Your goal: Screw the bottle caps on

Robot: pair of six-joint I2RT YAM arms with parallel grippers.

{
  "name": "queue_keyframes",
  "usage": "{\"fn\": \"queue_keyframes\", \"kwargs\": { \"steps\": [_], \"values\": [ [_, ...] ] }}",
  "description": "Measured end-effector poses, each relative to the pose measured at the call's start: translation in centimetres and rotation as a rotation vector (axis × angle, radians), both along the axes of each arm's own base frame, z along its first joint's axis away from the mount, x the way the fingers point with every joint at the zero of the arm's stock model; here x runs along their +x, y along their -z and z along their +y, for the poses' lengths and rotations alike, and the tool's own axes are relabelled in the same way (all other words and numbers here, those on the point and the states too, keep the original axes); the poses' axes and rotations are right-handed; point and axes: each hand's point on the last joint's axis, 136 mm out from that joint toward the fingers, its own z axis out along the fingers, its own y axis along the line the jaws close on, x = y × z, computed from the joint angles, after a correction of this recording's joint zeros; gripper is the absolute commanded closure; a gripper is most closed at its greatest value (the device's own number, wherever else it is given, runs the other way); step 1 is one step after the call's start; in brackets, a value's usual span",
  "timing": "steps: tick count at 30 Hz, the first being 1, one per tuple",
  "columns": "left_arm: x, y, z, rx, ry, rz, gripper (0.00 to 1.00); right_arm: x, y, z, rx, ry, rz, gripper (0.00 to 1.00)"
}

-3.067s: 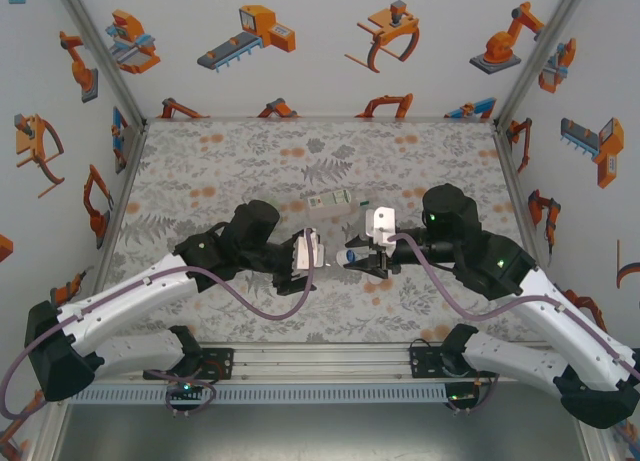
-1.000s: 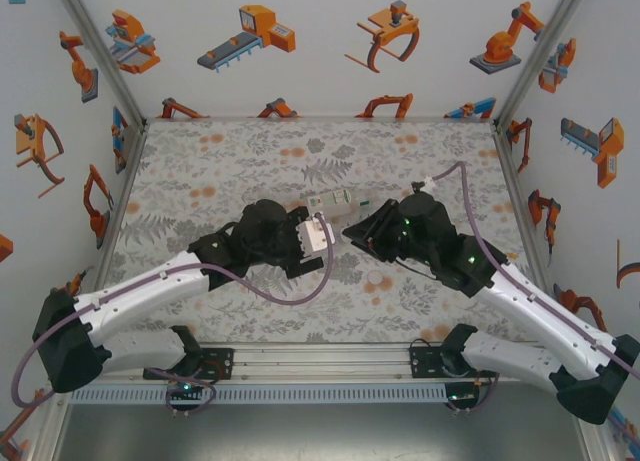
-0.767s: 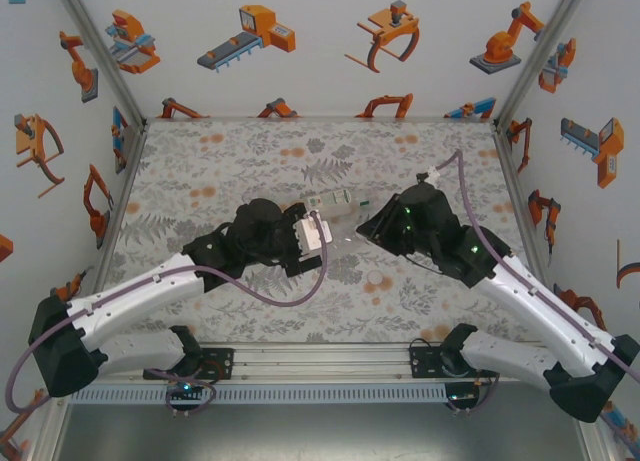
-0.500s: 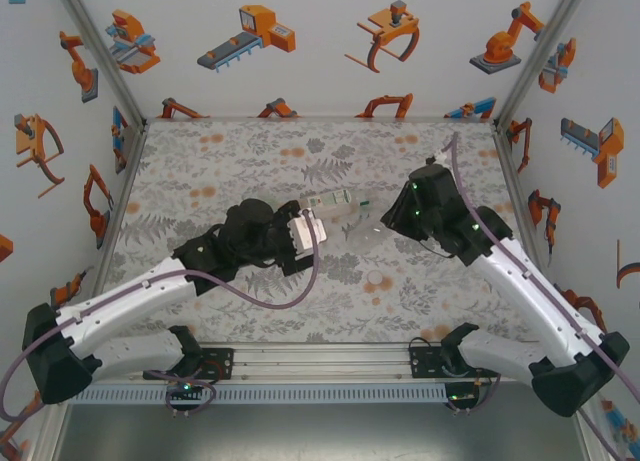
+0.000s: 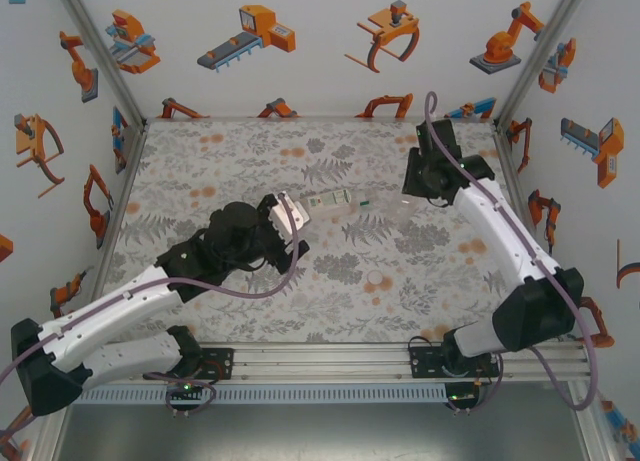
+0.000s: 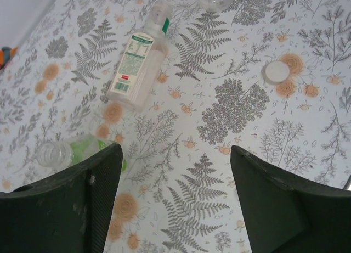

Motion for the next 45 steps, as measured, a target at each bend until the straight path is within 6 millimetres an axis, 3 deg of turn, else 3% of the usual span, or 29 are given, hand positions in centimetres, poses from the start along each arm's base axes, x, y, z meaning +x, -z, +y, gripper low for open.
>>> {"fn": "queue_keyframes", "kwargs": {
  "steps": [12, 27, 40, 45],
  "values": [
    [0.9, 0.9, 3.1, -0.104, -0.242, 0.186, 0.25, 7.5, 1.2, -2.2, -0.051, 0.000, -0.042, 1.00],
    [1.0, 2.6, 2.7, -0.104, -0.278, 0.276, 0.25, 8.4, 3.5, -2.0, -0.055, -0.025, -0.037, 1.00],
    [1.3, 3.0, 2.3, -0.095, -0.271, 0.292, 0.25, 9.1, 3.3, -1.3, -0.016, -0.050, -0.079, 1.00],
    [1.3, 3.0, 2.2, -0.095, -0.266, 0.295, 0.25, 9.1, 3.3, -1.2, -0.012, -0.054, -0.075, 0.75]
  ]
}}
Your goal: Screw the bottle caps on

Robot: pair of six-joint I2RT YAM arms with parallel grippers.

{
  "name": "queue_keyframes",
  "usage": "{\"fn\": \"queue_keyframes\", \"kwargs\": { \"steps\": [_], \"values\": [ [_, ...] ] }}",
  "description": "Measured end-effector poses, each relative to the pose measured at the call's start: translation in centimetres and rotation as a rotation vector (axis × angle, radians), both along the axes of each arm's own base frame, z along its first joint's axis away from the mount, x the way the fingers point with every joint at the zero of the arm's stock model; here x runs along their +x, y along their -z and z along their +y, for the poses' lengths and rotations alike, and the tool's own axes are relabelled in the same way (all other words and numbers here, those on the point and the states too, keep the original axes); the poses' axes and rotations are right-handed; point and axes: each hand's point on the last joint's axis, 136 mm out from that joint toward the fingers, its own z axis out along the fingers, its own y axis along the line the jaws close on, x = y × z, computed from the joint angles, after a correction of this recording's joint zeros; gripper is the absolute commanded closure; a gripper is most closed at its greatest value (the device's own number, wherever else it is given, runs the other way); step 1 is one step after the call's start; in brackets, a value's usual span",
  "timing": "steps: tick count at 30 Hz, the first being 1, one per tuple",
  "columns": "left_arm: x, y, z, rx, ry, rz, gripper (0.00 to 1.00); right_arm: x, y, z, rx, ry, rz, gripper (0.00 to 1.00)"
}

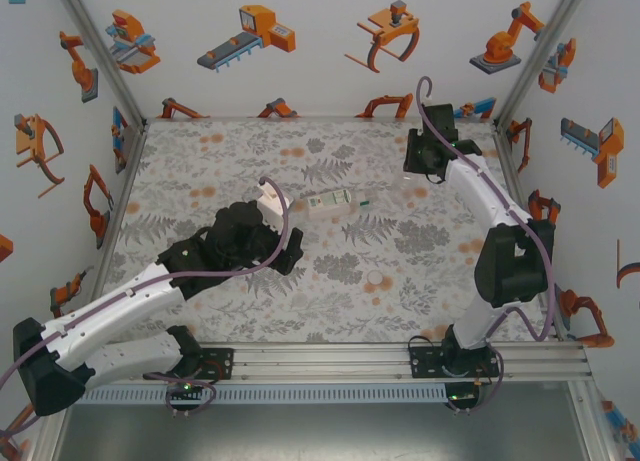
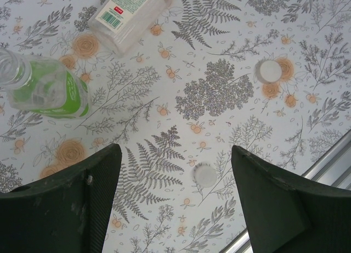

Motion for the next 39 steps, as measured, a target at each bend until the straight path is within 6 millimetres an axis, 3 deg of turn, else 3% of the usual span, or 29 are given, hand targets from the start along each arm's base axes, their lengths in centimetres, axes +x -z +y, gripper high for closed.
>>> {"fn": "queue_keyframes", "kwargs": {
  "steps": [6, 11, 21, 31, 39],
  "values": [
    [0.1, -0.1, 0.0, 0.001, 0.002, -0.004, 0.24, -0.1, -0.2, 0.0, -0.001, -0.002, 0.012, 0.62],
    [0.3, -0.3, 0.1, 0.008, 0.008, -0.016, 0.23, 0.2, -1.8, 0.1, 0.005, -0.003, -0.009, 0.55],
    [2.0, -0.5, -0.6, 0.014, 0.025, 0.005, 0.21, -0.7, -3.9, -0.1, 0.005, -0.005, -0.021, 0.53],
    [5.4, -0.6, -4.0, 0.044, 0.126, 0.045, 0.19, -5.3, -8.7, -1.0, 0.015, -0.010, -0.098, 0.53],
    [10.4, 2.4, -6.6, 0.079, 0.199, 0.144, 0.16, -10.8, -7.3, -2.2, 0.013, 0.005, -0.054, 0.52]
  ]
}}
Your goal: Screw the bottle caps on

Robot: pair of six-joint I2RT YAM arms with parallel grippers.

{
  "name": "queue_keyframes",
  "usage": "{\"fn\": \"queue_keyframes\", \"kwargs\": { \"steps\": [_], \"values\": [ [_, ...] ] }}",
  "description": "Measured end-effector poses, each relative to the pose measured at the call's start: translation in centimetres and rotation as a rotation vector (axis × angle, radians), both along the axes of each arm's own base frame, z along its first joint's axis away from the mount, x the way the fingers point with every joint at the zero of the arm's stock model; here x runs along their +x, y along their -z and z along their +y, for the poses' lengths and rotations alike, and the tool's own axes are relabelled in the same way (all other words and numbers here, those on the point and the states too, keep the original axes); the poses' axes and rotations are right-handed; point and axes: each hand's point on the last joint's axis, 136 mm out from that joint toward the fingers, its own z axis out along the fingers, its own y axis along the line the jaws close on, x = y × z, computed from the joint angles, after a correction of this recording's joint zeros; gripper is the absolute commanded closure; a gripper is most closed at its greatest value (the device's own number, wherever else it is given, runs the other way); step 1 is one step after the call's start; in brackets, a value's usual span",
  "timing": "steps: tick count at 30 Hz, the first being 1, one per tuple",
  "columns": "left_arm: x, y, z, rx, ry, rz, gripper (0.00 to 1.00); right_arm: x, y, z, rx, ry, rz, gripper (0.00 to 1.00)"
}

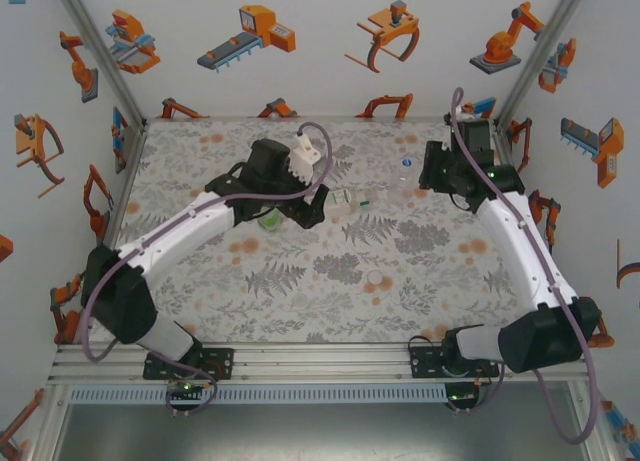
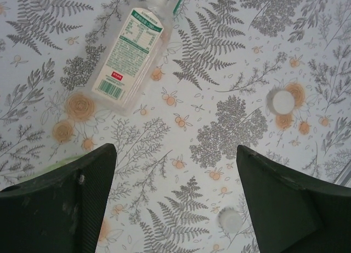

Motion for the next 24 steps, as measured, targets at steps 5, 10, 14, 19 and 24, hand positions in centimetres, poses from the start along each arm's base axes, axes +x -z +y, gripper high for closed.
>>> {"fn": "queue_keyframes", "kwargs": {
  "steps": [5, 10, 14, 19, 24],
  "values": [
    [2.7, 2.1, -2.1, 0.044, 0.064, 0.034, 0.14, -3.3, -0.1, -1.2, -0.019, 0.024, 0.010, 0.52],
    [4.8, 4.2, -4.3, 0.093, 0.124, 0.056, 0.08, -6.2, -1.8, -2.5, -0.037, 0.059, -0.028, 0.51],
    [6.4, 6.1, -5.5, 0.144, 0.159, 0.058, 0.06, -8.2, -2.6, -3.5, -0.052, 0.086, -0.045, 0.51],
    [8.1, 8.2, -6.1, 0.215, 0.190, 0.047, 0.05, -10.0, -2.7, -4.3, -0.071, 0.108, -0.037, 0.50],
    [9.3, 10.1, -6.8, 0.252, 0.209, 0.048, 0.05, -11.1, -2.7, -4.8, -0.084, 0.120, -0.028, 0.50]
  ]
}}
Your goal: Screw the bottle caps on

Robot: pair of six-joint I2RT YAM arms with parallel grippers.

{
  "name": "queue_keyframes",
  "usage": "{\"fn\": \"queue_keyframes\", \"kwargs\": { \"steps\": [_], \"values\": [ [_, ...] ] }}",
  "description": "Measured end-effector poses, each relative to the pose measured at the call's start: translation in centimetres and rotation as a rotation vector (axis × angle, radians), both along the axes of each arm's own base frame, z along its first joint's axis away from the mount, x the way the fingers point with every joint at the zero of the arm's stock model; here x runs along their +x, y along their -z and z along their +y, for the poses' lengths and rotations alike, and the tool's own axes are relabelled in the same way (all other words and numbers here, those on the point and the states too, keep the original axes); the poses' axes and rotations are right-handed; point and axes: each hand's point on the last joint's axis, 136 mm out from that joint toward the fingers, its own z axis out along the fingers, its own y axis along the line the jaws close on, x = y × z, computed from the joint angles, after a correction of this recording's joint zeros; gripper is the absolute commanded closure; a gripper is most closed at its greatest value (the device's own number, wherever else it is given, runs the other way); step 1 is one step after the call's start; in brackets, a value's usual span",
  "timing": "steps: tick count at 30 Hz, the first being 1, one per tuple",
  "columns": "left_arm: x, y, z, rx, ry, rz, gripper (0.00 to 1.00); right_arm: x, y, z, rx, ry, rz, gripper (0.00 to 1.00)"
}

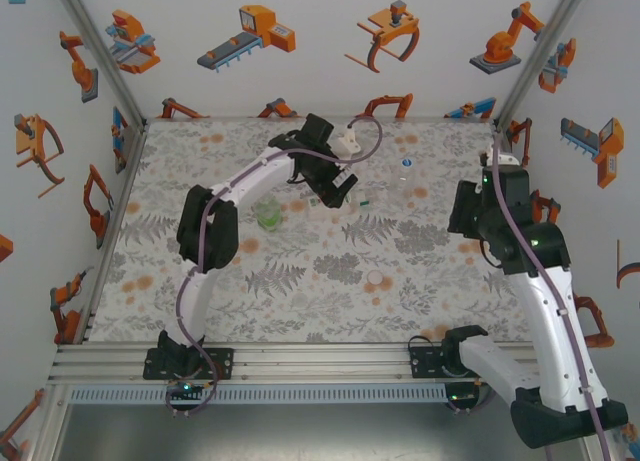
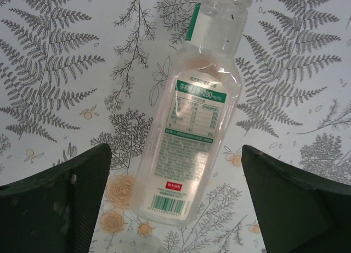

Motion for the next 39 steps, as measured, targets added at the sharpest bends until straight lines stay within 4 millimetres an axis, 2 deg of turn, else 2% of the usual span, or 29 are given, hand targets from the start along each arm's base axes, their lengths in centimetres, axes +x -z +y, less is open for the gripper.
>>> {"fn": "queue_keyframes", "kwargs": {
  "steps": [5, 10, 19, 30, 39],
  "values": [
    [0.4, 2.2, -0.4, 0.024, 0.008, 0.028, 0.07, -0.9, 0.2, -0.4, -0.011, 0.009, 0.013, 0.50],
    [0.0, 4.3, -0.4, 0.046, 0.013, 0.073, 0.09, -1.9, -0.1, -0.8, -0.014, 0.020, 0.006, 0.50],
    [-0.5, 5.6, 0.0, 0.069, -0.001, 0.105, 0.14, -3.2, 0.8, -1.3, -0.022, 0.036, 0.021, 0.49],
    [-1.1, 6.5, -0.4, 0.087, 0.006, 0.111, 0.23, -3.6, 1.5, -1.5, -0.025, 0.045, 0.033, 0.49],
    [-1.1, 6.7, -0.4, 0.086, 0.006, 0.113, 0.42, -3.7, 1.9, -1.5, -0.029, 0.046, 0.047, 0.49]
  ]
}}
